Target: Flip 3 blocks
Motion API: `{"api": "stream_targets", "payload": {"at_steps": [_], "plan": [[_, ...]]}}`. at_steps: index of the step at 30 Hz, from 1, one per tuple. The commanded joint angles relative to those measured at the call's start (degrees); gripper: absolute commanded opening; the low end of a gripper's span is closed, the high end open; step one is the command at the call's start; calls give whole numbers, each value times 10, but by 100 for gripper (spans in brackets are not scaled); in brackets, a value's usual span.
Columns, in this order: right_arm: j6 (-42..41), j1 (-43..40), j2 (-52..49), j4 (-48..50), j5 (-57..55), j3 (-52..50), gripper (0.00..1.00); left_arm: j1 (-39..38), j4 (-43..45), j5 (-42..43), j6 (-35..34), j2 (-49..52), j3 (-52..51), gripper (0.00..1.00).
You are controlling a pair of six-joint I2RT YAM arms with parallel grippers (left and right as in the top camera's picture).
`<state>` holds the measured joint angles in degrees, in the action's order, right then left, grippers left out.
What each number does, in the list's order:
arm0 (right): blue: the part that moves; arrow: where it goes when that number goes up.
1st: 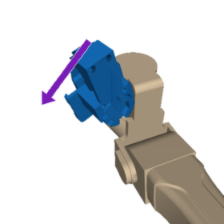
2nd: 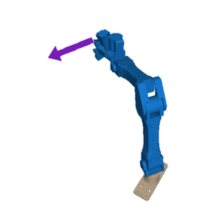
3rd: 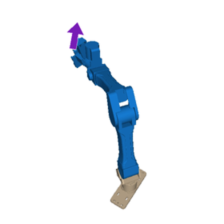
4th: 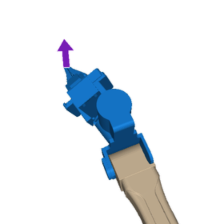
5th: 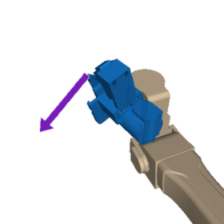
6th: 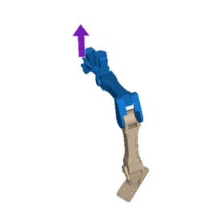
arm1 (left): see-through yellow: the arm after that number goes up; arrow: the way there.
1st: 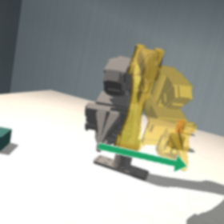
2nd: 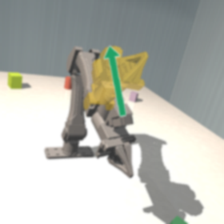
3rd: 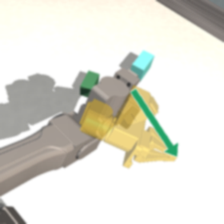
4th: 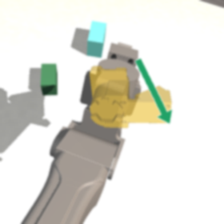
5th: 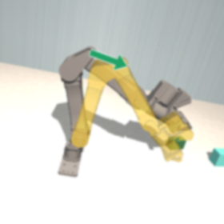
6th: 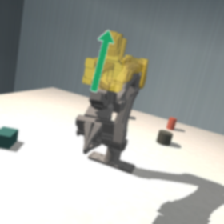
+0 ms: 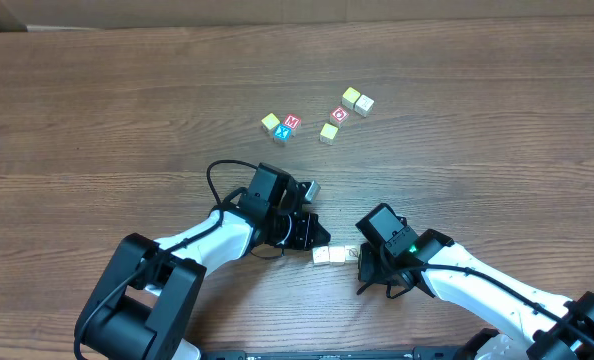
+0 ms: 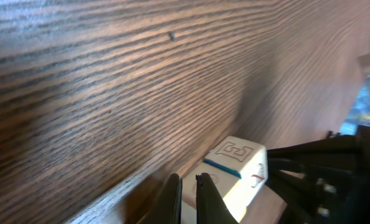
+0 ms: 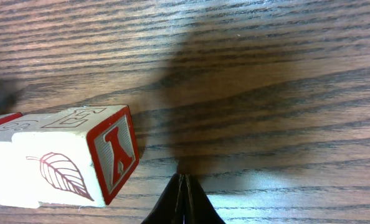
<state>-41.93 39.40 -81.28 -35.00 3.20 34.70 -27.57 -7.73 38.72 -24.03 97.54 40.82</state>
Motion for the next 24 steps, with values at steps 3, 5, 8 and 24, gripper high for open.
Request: {"api": "stream_targets", "payload": {"at_steps": [3, 5, 8, 24], "plan": [[4, -2, -1, -3, 4, -2, 4, 15, -14, 32, -9, 6, 15, 4], [5, -2, -1, -3, 4, -2, 4, 16, -22, 31, -9, 6, 15, 4], [4, -2, -1, -3, 4, -2, 4, 16, -30, 31, -9, 6, 15, 4], [4, -2, -1, -3, 6, -2, 4, 16, -54, 31, -4, 6, 15, 4]]}}
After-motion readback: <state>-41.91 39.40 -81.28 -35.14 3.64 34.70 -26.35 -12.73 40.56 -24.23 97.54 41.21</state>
